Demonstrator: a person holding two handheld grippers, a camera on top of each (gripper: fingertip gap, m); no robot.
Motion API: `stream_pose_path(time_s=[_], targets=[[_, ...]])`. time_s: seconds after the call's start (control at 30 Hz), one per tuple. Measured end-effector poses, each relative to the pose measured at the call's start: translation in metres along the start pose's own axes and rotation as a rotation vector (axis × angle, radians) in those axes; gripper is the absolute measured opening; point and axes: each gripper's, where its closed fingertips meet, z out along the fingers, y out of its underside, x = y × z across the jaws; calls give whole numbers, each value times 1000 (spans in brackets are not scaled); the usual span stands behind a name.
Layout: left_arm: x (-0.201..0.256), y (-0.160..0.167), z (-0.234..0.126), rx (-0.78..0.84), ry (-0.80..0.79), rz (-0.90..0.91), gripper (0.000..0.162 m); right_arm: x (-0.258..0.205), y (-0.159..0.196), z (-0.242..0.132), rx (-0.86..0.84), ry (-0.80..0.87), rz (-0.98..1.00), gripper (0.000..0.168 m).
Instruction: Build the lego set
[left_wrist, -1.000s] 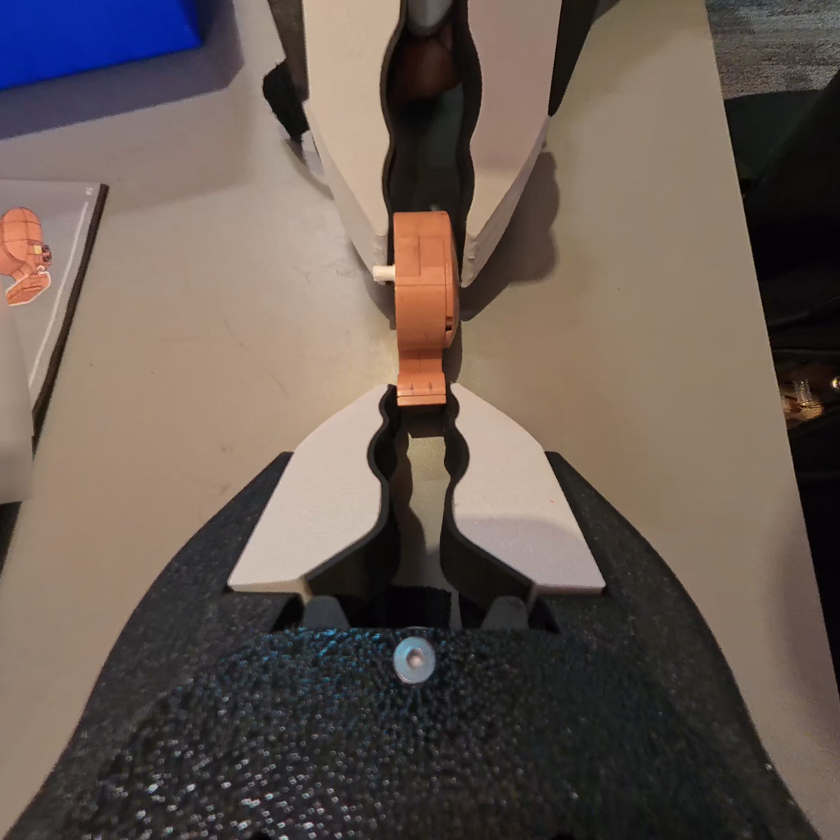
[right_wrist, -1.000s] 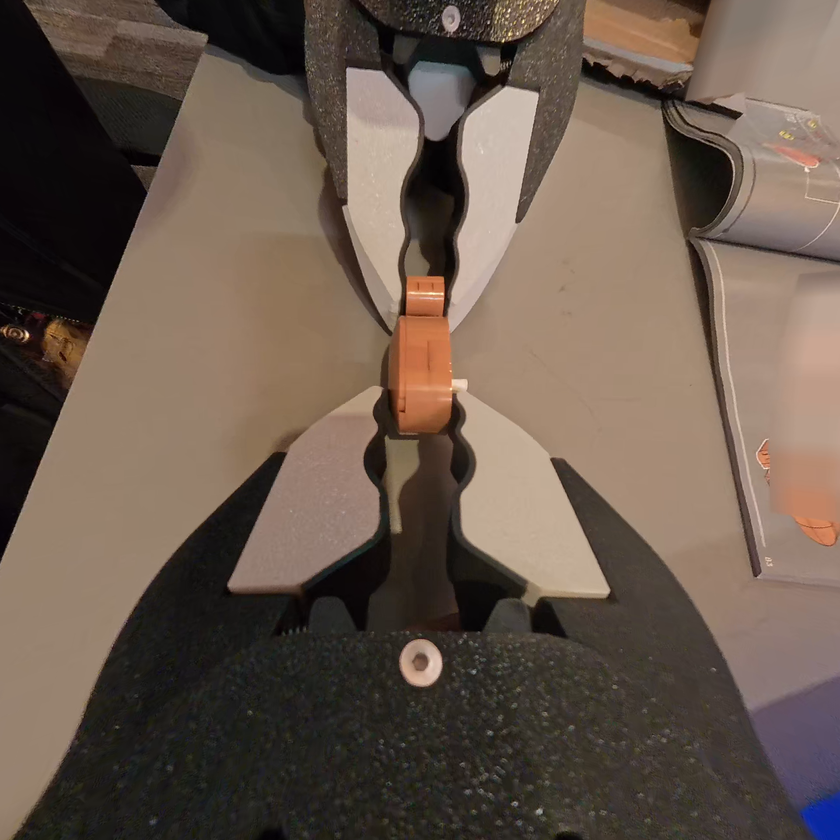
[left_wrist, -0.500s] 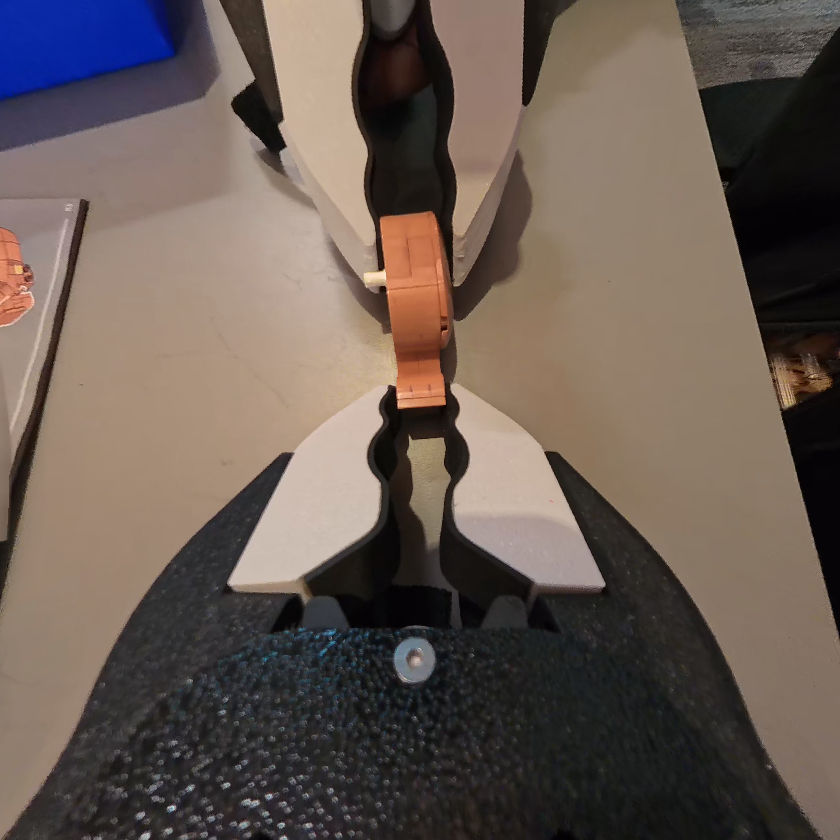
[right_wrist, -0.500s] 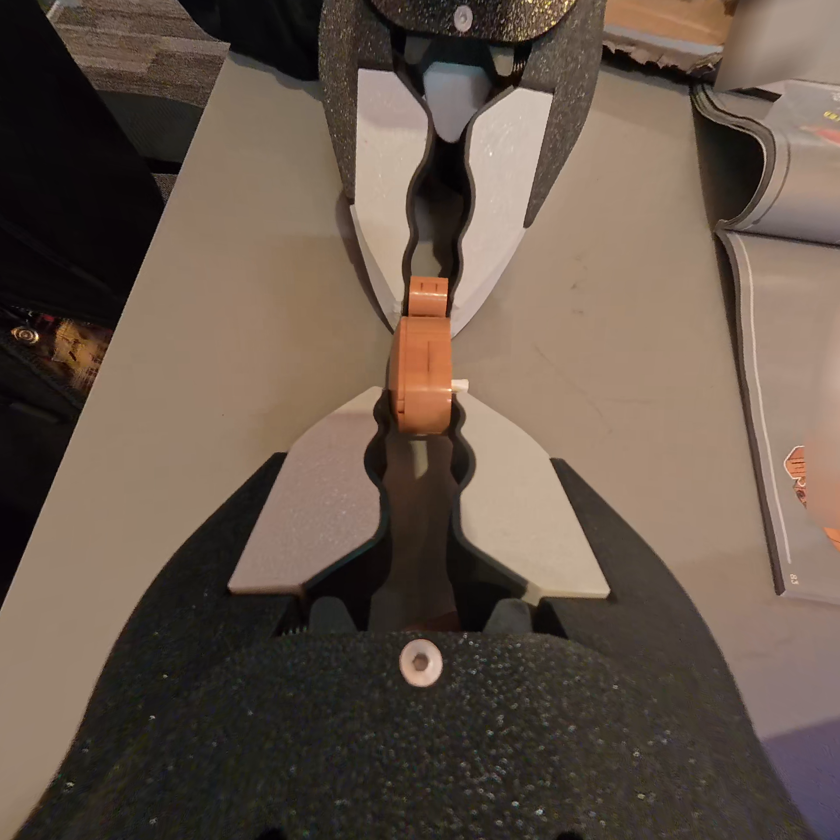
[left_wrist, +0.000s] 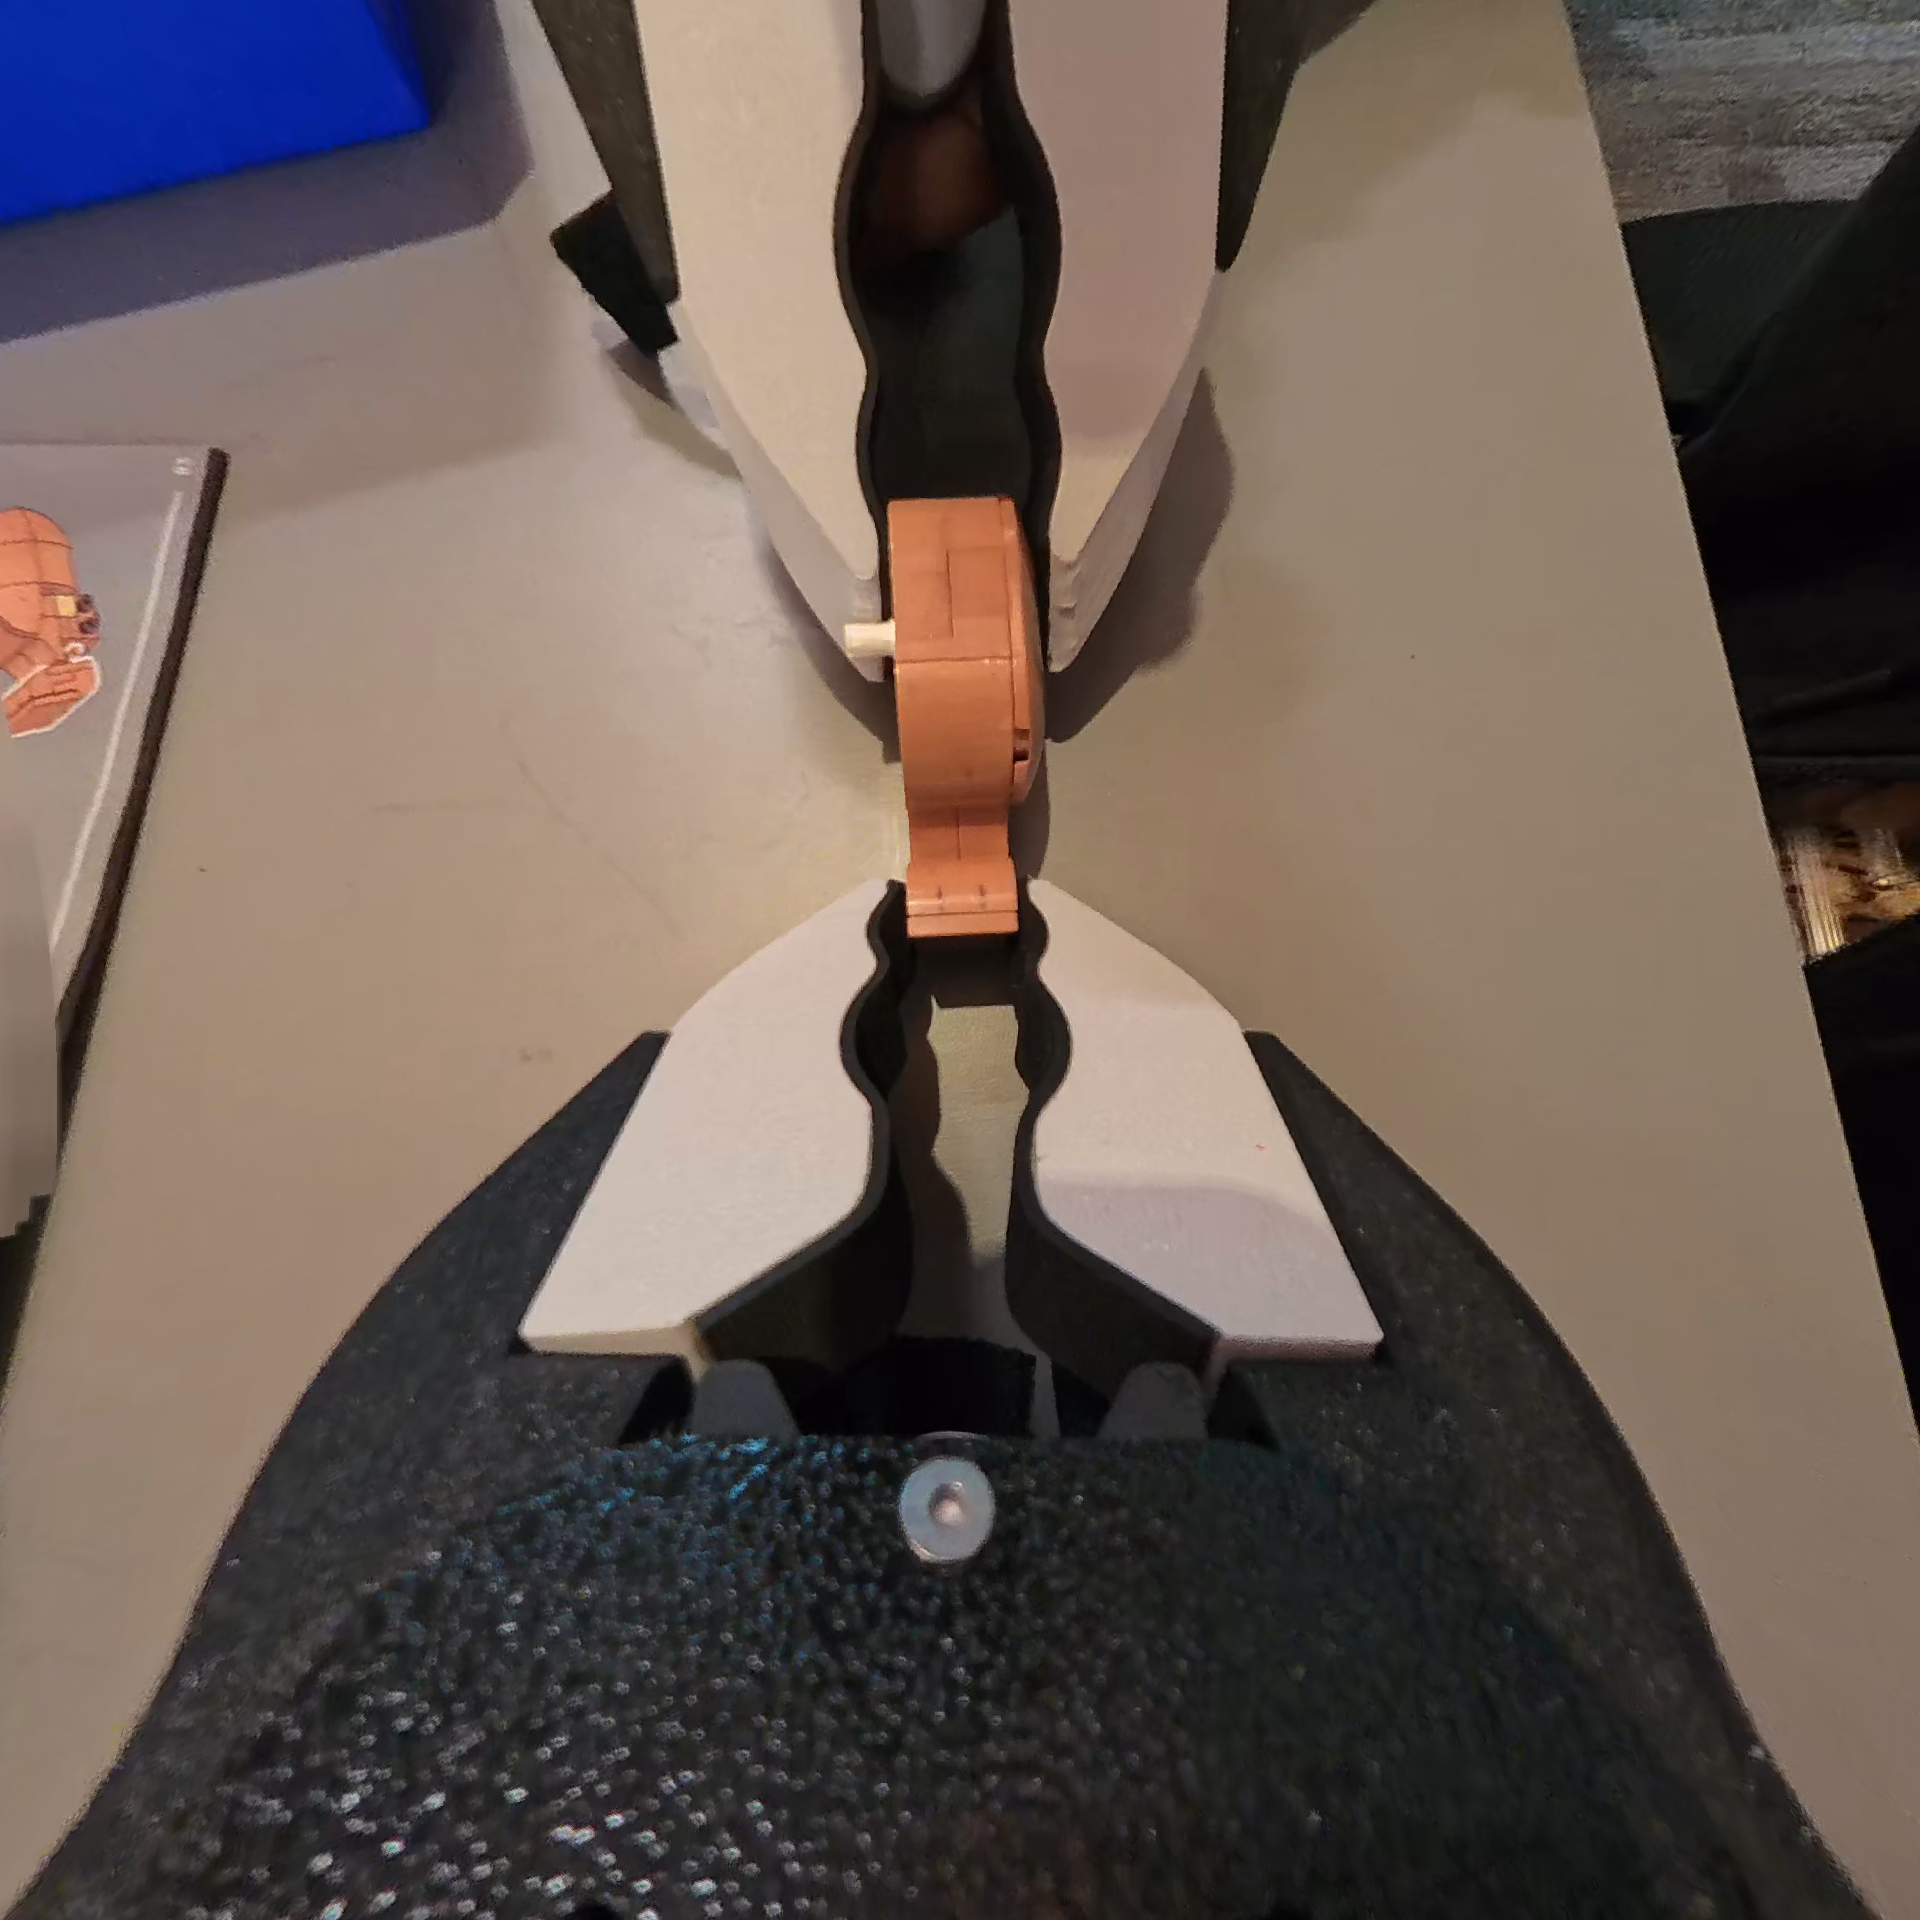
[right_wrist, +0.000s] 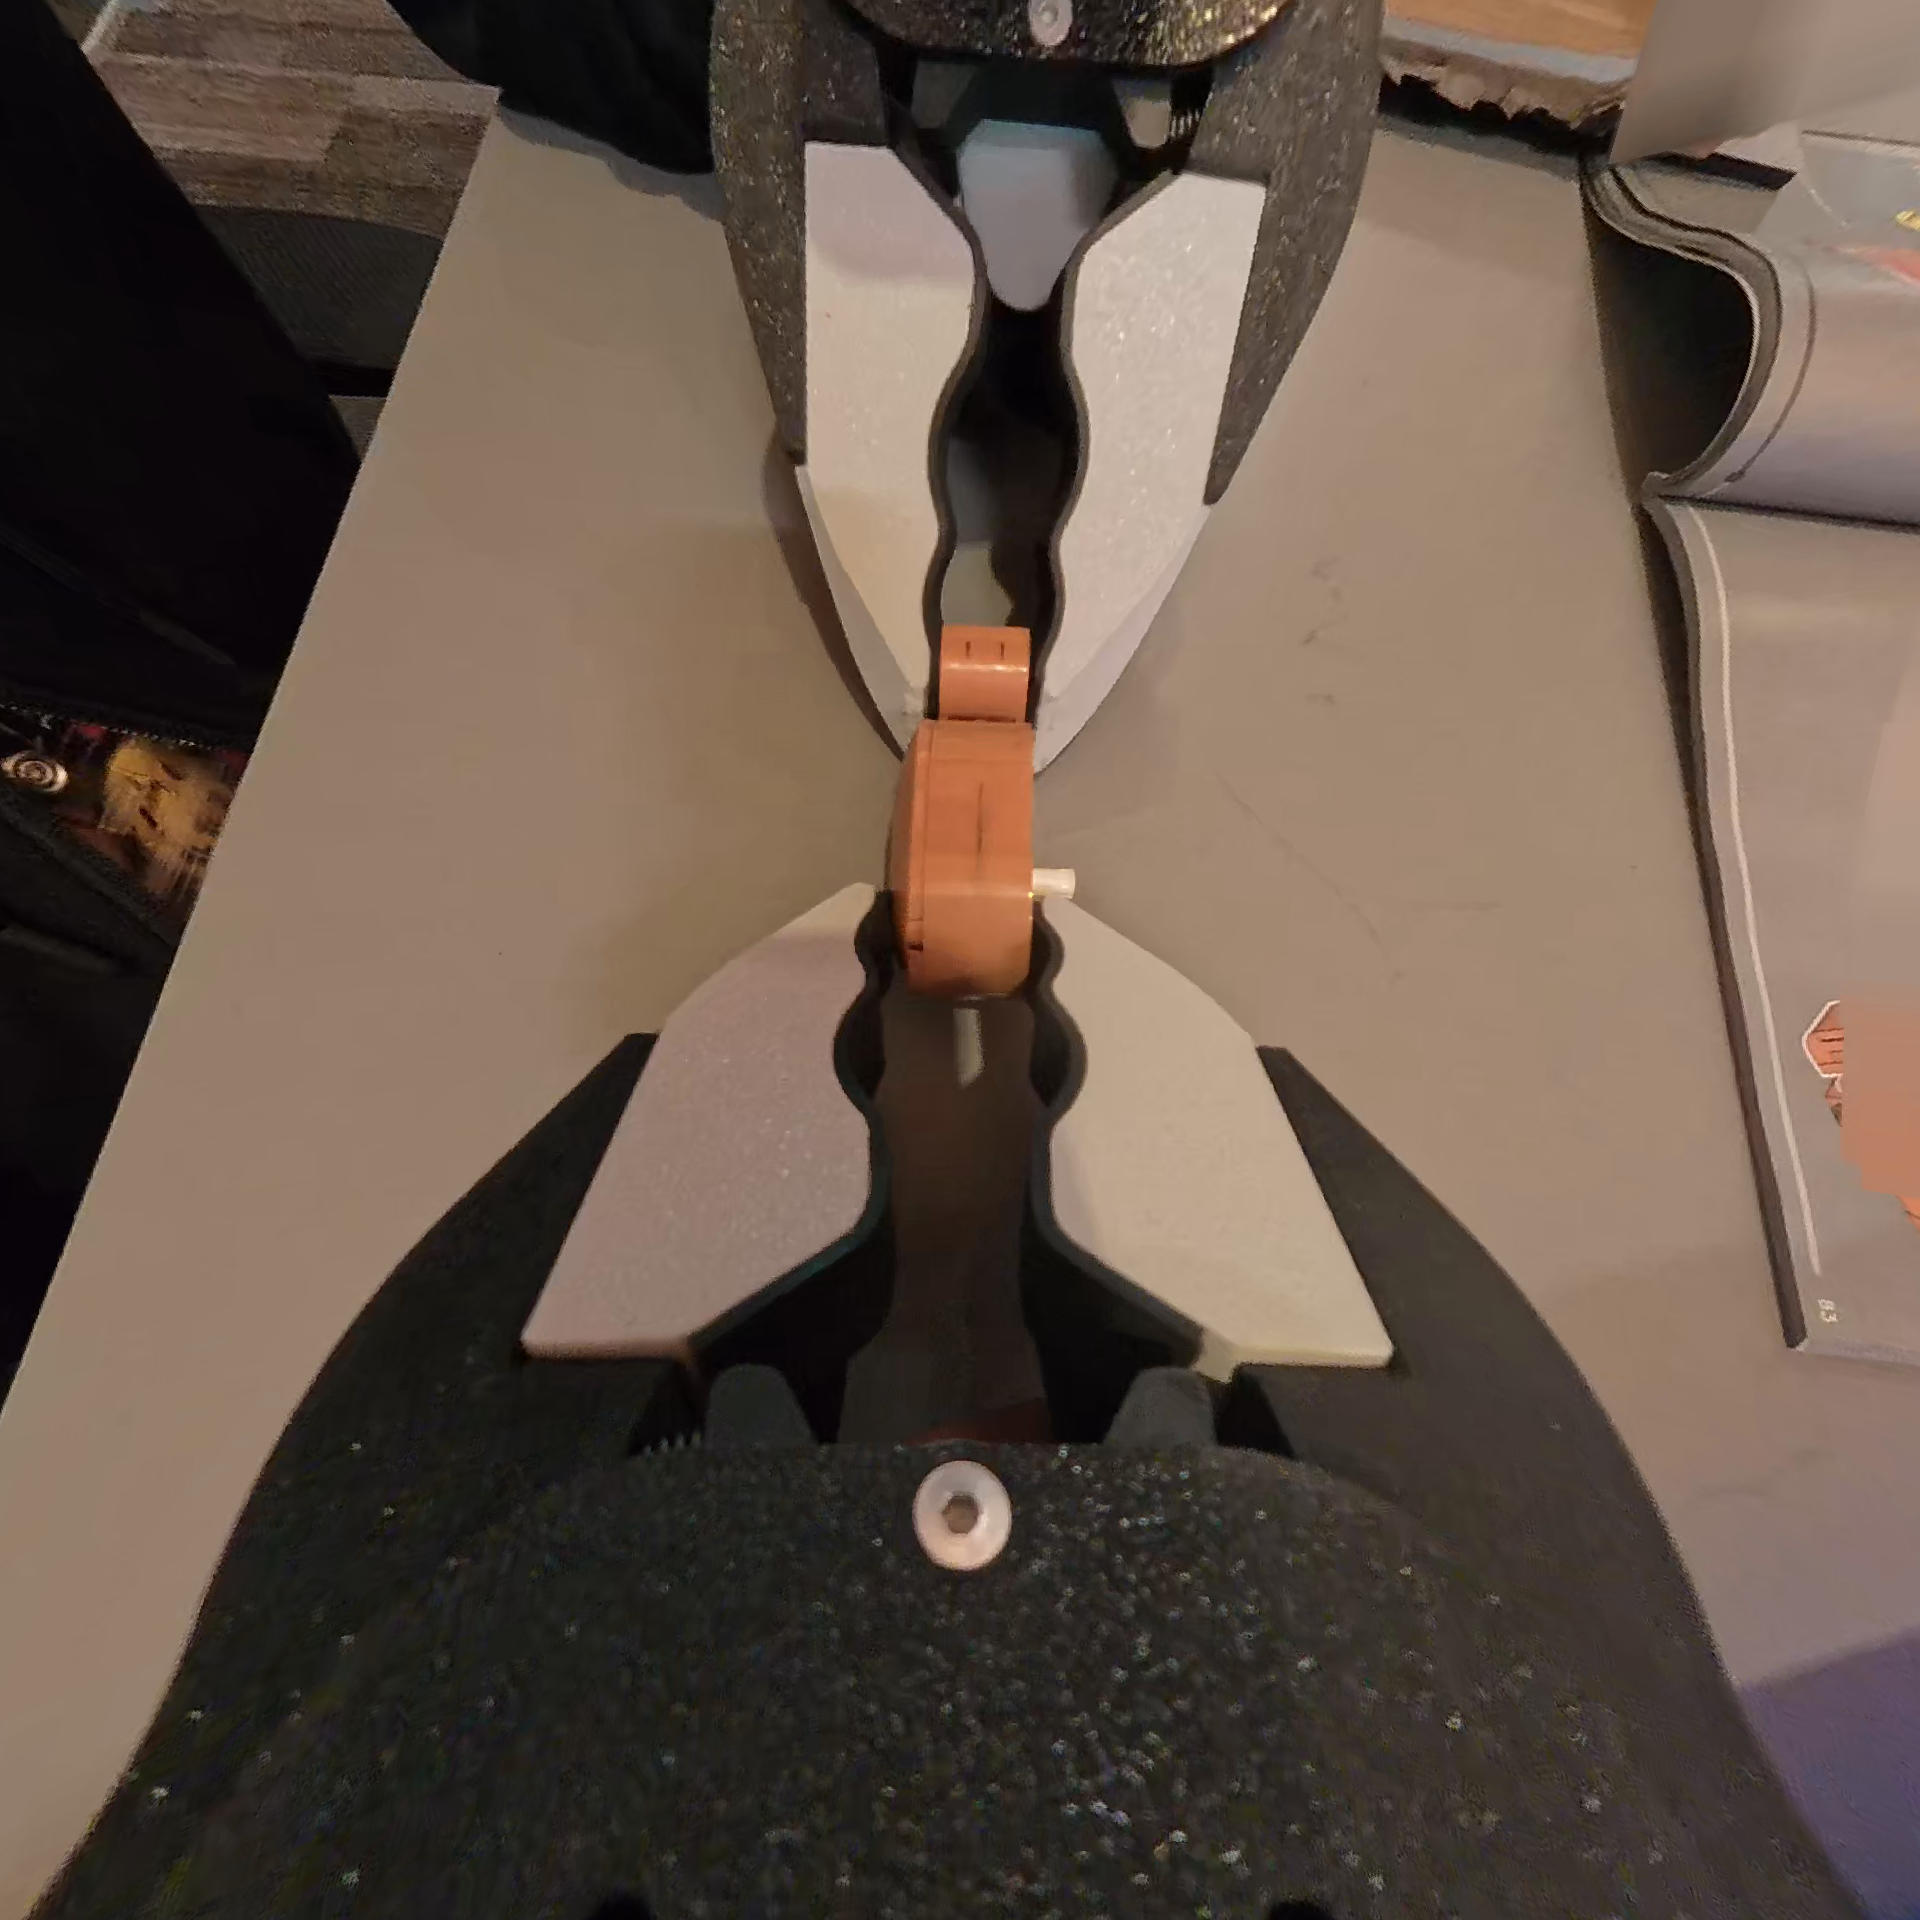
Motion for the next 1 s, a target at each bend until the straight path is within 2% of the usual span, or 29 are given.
stream_pose_path(time_s=[0.27, 0.6, 0.77, 0.87, 1.0], targets=[[-2, -1, -1, 18, -74, -30, 19, 0, 3, 0, -18, 41, -25, 24], [-4, -2, -5, 50, -7, -210, 18, 6, 1, 1, -11, 16, 113, 25], [-8, -23, -24, 261, 19, -325, 18, 9, -22, -13, 179, -10, 244, 25], [-6, -37, -37, 388, 28, -340, 18, 7, -35, -22, 275, -10, 257, 25], [-2, -43, -43, 447, 13, -328, 18, 3, -41, -26, 314, 1, 245, 26]])
